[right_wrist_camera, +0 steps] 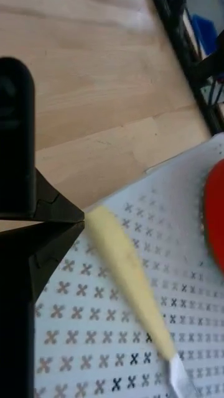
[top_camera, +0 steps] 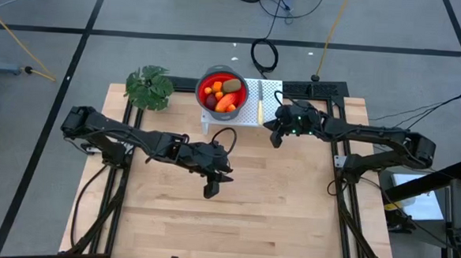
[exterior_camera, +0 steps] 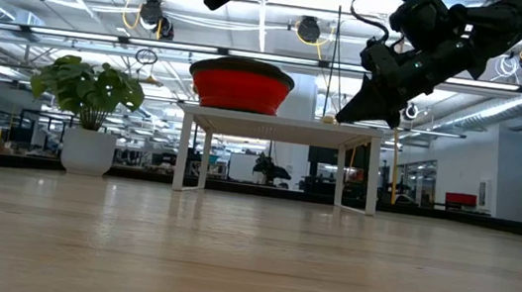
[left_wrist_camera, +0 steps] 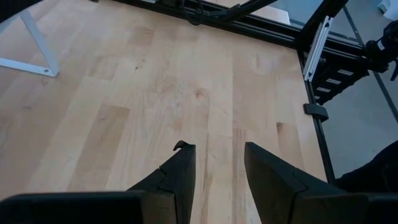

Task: Pick & Place Fruit
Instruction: Put the yellow knife on the shelf, then return to Home Position

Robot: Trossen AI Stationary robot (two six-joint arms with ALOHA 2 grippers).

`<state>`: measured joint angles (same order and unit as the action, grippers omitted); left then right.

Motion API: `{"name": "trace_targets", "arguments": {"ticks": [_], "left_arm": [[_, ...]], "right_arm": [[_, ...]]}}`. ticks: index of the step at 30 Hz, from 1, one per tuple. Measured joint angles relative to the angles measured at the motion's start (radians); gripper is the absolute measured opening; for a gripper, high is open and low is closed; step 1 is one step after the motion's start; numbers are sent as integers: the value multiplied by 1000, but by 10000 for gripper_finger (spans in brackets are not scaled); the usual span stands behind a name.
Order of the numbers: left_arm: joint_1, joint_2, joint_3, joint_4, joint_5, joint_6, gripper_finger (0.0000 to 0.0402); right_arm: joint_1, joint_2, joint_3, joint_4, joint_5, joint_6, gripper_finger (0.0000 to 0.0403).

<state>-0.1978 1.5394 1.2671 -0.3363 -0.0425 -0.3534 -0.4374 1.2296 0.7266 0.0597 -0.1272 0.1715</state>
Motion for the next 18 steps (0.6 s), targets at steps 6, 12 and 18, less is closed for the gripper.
{"name": "trace_targets", "arguments": {"ticks": [6, 12, 18], "left_arm": [[-20, 0, 0, 0, 0, -8, 136], [-41, 0, 0, -2, 25, -13, 136], [-72, -80, 0, -31, 140, 142, 136]], "right_arm": [[18, 13, 1, 34, -1, 0, 0], [21, -49, 4, 9, -1, 26, 0], [48, -242, 31, -158, -4, -25, 0]]}}
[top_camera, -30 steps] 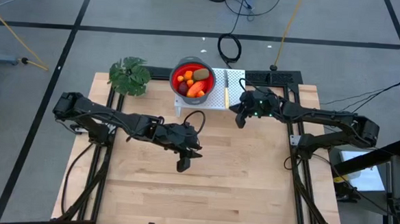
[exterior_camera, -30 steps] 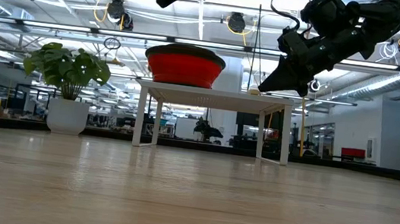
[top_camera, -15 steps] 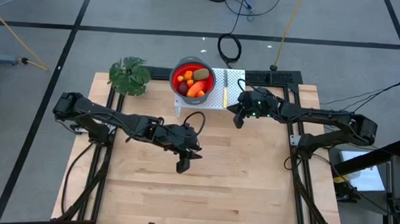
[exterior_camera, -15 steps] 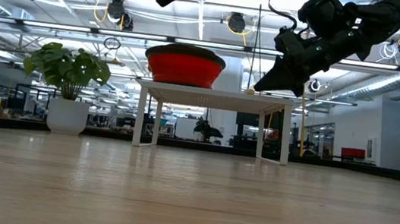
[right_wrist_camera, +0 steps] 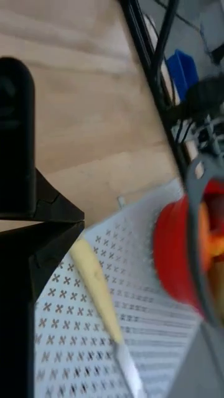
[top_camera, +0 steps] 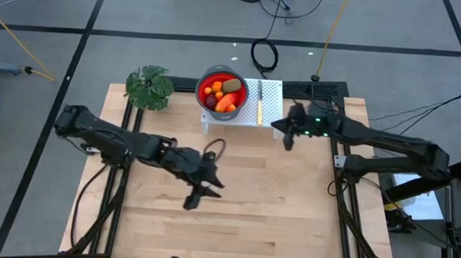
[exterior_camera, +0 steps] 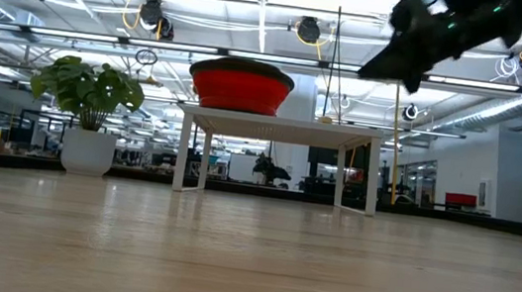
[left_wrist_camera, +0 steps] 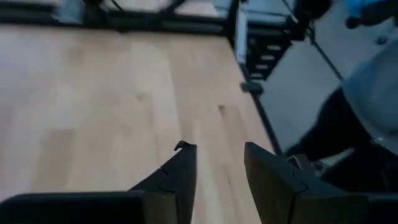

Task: Pick & Place Fruit
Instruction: Return to Home Position

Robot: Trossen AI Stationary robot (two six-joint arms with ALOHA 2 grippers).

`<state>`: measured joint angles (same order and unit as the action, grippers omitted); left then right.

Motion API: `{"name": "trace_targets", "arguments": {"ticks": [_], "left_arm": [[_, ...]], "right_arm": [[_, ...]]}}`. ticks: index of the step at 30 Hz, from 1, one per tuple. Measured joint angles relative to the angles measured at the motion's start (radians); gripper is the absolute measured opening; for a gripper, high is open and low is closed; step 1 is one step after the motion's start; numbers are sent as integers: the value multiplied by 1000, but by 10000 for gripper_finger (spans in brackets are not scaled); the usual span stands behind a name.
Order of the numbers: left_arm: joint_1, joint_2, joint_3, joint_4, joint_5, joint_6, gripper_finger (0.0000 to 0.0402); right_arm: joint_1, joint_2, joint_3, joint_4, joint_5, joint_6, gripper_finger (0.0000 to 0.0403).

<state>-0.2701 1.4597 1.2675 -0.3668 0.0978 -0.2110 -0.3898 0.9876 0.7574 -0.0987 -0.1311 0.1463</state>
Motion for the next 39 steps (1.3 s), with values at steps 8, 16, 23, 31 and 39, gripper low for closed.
{"name": "trace_targets", "arguments": {"ticks": [8, 16, 23, 31, 39], "left_arm": [[-14, -194, -100, 29, -115, 78, 136], [-12, -415, -292, 97, -126, 70, 136], [-12, -618, -477, 143, -153, 45, 136], [-11, -812, -651, 165, -212, 43, 136], [-11, -991, -819, 234, -253, 37, 136]], "right_arm": [[5, -281, 1, -129, -32, -31, 0], [6, -430, 1, -218, -109, -28, 0], [6, -518, 1, -308, -109, -28, 0], [6, -579, 1, -465, -110, 40, 0], [6, -600, -55, -436, -109, 81, 0]]}}
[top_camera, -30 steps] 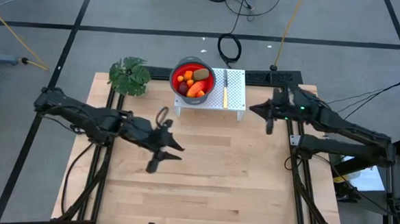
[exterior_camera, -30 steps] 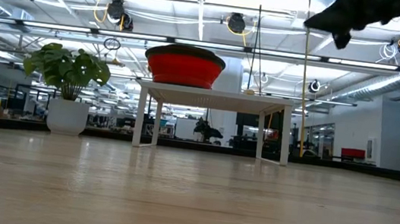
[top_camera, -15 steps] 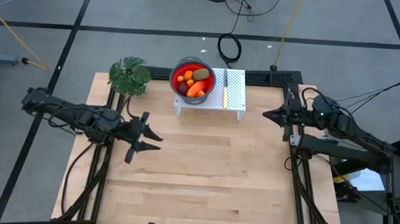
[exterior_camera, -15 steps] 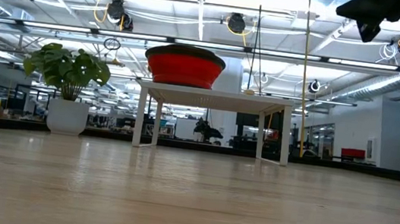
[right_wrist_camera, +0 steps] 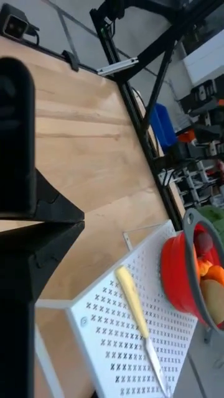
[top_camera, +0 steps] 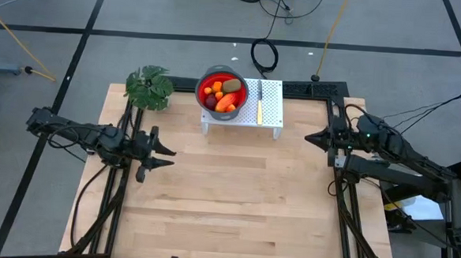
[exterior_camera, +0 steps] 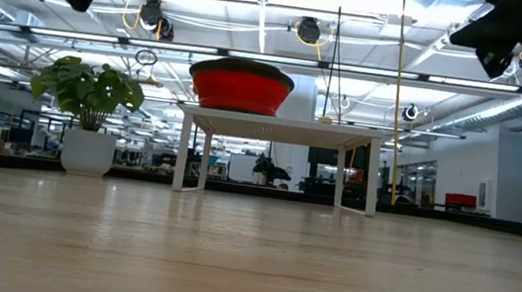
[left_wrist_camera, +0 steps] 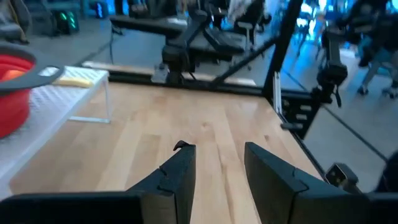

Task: Pick & Place Fruit
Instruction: Return to Home Position

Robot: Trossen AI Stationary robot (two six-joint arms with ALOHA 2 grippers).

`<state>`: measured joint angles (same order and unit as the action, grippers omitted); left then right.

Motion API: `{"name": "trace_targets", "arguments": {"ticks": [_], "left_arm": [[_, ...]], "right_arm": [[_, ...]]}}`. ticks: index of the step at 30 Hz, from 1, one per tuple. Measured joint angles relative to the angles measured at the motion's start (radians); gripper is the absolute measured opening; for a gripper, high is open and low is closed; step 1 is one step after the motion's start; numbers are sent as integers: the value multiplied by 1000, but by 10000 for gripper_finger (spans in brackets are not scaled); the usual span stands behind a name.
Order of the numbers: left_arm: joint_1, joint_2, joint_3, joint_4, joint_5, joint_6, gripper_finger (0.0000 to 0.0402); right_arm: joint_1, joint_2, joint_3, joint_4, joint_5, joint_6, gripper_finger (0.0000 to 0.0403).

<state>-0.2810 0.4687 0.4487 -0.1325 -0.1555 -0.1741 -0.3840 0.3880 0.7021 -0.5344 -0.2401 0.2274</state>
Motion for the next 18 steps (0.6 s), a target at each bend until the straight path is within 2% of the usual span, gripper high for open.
{"name": "trace_targets", "arguments": {"ticks": [9, 14, 18], "left_arm": [[0, -141, -169, 118, -51, 8, 136], [0, -167, -204, 138, -163, 9, 136], [13, -183, -208, 134, -183, 22, 136]], "right_arm": [[0, -4, -235, 274, 0, 58, 0], [0, -41, -341, 281, 6, 100, 0], [0, -119, -396, 292, 75, 113, 0]]}}
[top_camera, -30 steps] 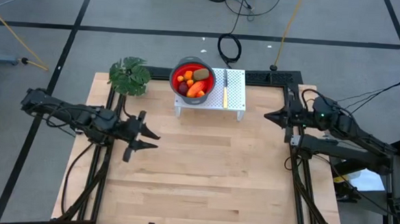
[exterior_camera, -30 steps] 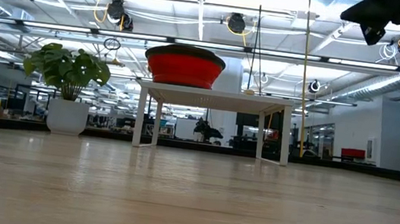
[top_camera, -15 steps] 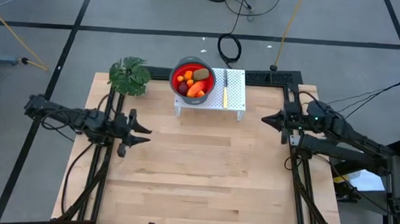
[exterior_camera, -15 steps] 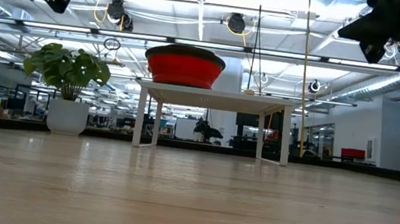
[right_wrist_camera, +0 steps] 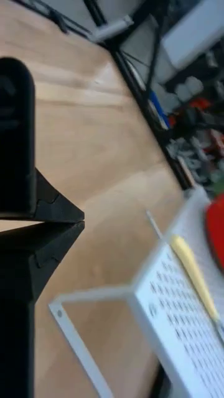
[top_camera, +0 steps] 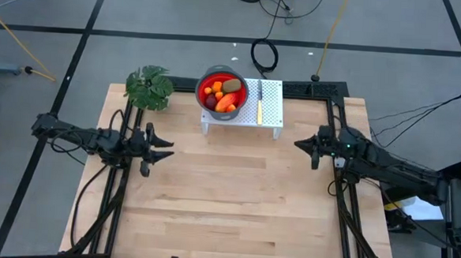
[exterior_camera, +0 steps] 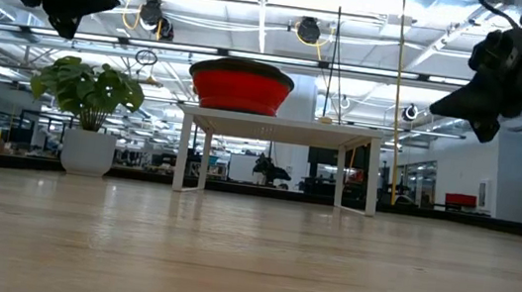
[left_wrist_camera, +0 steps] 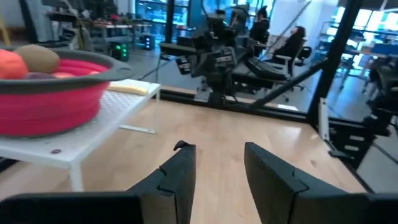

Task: Pick & Place Fruit
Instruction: Return to Home Position

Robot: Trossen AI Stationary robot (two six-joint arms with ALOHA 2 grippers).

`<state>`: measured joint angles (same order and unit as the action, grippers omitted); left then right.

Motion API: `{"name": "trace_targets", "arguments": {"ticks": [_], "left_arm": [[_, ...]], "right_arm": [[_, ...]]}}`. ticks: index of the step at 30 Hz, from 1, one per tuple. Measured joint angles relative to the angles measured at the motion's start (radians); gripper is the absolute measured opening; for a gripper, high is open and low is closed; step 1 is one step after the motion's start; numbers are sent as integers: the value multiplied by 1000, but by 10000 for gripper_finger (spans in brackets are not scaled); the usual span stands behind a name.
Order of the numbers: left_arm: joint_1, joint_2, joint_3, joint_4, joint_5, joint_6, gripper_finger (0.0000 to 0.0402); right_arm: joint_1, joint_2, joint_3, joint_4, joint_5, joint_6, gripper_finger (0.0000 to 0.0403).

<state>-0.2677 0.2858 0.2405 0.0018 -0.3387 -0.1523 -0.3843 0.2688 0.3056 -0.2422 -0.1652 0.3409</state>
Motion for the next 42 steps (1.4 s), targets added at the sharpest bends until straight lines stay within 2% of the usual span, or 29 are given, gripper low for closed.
{"name": "trace_targets", "arguments": {"ticks": [2, 5, 13, 16, 20, 27, 32, 37, 42], "left_arm": [[18, -18, 0, -13, -1, 5, 136], [52, -56, 0, -40, 7, 12, 136], [163, -231, 0, -155, 129, 45, 136], [189, -284, 0, -201, 150, 45, 136], [210, -279, -3, -203, 202, 45, 136], [227, -280, -137, 8, 247, 35, 136], [230, -280, -226, 78, 261, 8, 136], [230, -280, -225, 71, 262, 14, 136], [230, -280, -225, 36, 263, 11, 136]], "right_arm": [[0, -50, -19, -1, 36, 0, 0], [0, -124, -34, -14, 33, -1, 0], [0, -268, -35, -131, 33, -11, 0], [0, -264, -36, -136, 39, -39, 0], [0, -265, -44, -106, 62, -56, 0], [0, -265, -140, 101, 34, -46, 0], [0, -265, -199, 186, 32, -7, 0], [0, -265, -246, 288, 36, -12, 0], [0, -261, -250, 264, 34, -13, 0]]}}
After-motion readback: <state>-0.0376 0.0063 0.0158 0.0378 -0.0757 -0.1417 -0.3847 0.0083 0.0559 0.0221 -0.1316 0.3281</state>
